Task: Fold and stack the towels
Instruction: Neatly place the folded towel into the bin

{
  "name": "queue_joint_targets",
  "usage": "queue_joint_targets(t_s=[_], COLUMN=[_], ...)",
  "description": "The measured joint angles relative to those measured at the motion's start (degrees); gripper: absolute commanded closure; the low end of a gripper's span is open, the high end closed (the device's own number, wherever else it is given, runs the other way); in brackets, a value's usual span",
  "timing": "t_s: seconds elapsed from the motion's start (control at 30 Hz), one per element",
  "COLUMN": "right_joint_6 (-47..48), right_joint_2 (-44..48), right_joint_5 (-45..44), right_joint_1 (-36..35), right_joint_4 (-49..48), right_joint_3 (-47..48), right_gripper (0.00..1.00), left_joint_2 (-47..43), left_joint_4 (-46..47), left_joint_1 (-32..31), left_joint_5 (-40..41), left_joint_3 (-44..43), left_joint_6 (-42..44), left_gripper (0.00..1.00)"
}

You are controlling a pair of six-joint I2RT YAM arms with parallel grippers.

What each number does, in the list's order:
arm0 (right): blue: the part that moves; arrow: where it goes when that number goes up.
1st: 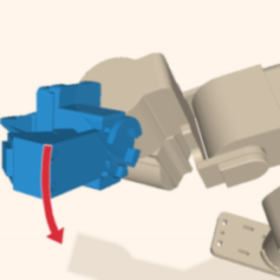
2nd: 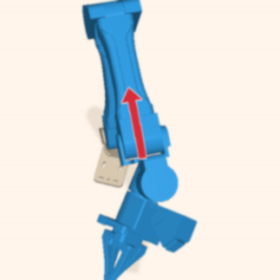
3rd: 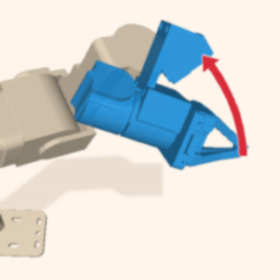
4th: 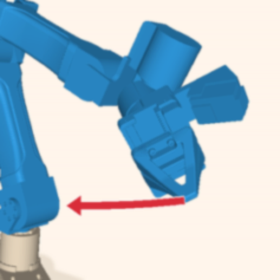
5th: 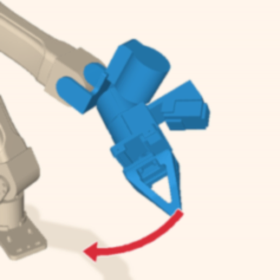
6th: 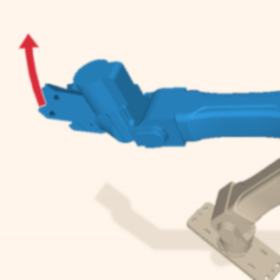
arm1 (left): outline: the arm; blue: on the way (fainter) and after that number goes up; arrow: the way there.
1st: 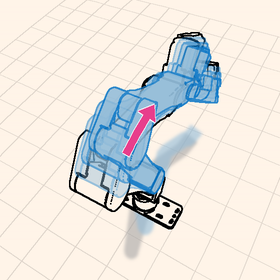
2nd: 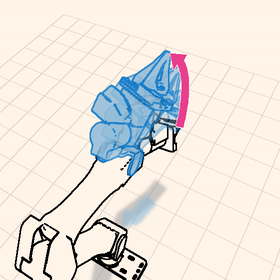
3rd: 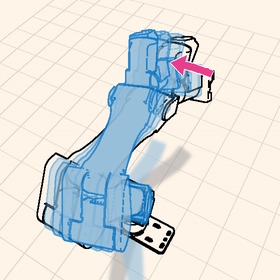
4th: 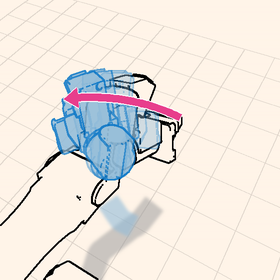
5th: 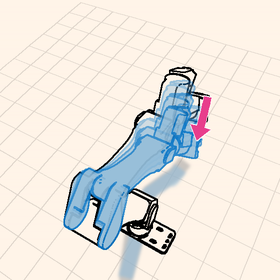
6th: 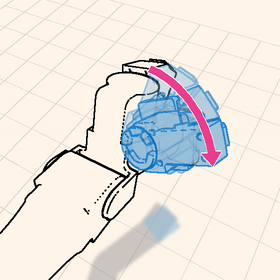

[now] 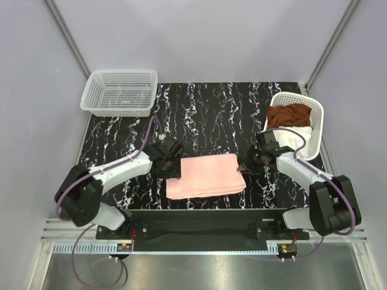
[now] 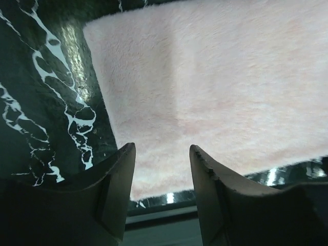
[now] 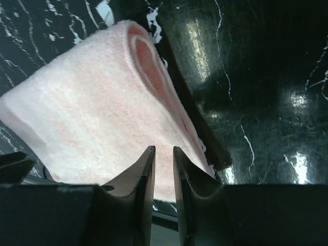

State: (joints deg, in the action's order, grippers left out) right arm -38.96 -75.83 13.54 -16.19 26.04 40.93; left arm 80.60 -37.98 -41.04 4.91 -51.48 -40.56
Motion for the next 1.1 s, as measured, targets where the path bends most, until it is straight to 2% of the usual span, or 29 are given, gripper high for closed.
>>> queue_joint_targets(t_s=[0.17,0.33,0.5,0.53,0.57,0.73,0.8,0.97,1.0,1.1], right_joint_6=[0.4,0.7,0.9,0.9,1.0,1.9,2.3,2.7,2.7,2.7], right_joint_2=[-1.8,-0.7,7.6,9.6,11.1,15.2,16.0,17.9,18.1,18.2], right_joint_5=[1.2,2.0,2.1,2.1,2.1,2.1,2.1,2.1,2.1,2.1], right_joint_1=[0.0,-0.1,-0.1,-0.1,-0.1,-0.1,-0.1,-0.1,-0.1,-0.1], right_joint_4=[-4.0,-3.7,-1.1,-0.5,0.1,2.9,3.9,5.1,5.3,5.4], right_joint_3=[-6.2,-7.1,-7.0,-6.9,-6.7,-4.7,-4.1,-3.8,-3.8,-3.8], right_gripper=[0.73,0.67,0.51,0.47,0.39,0.18,0.12,0.07,0.06,0.0], left_joint_2=[5.2,-0.4,-7.8,-7.8,-7.3,-3.5,-3.2,-2.5,-2.0,0.3], left_joint_4=[2.0,1.8,4.1,5.2,6.2,8.1,9.6,15.0,16.1,18.7], left_joint_1=[0.0,0.1,1.9,2.5,2.9,3.1,3.1,3.0,2.9,2.4], left_joint_5=[-0.8,-0.4,-0.4,-0.6,-0.8,-2.6,-3.0,-3.6,-3.8,-4.3], left_joint_3=[5.4,5.4,7.7,8.8,10.1,13.3,13.4,14.5,14.5,13.8], left_joint_6=[-0.5,0.3,0.0,-0.1,-0.5,-2.9,-3.9,-7.0,-7.6,-9.0], left_gripper=[0.47,0.33,0.31,0.31,0.31,0.33,0.35,0.44,0.55,0.76])
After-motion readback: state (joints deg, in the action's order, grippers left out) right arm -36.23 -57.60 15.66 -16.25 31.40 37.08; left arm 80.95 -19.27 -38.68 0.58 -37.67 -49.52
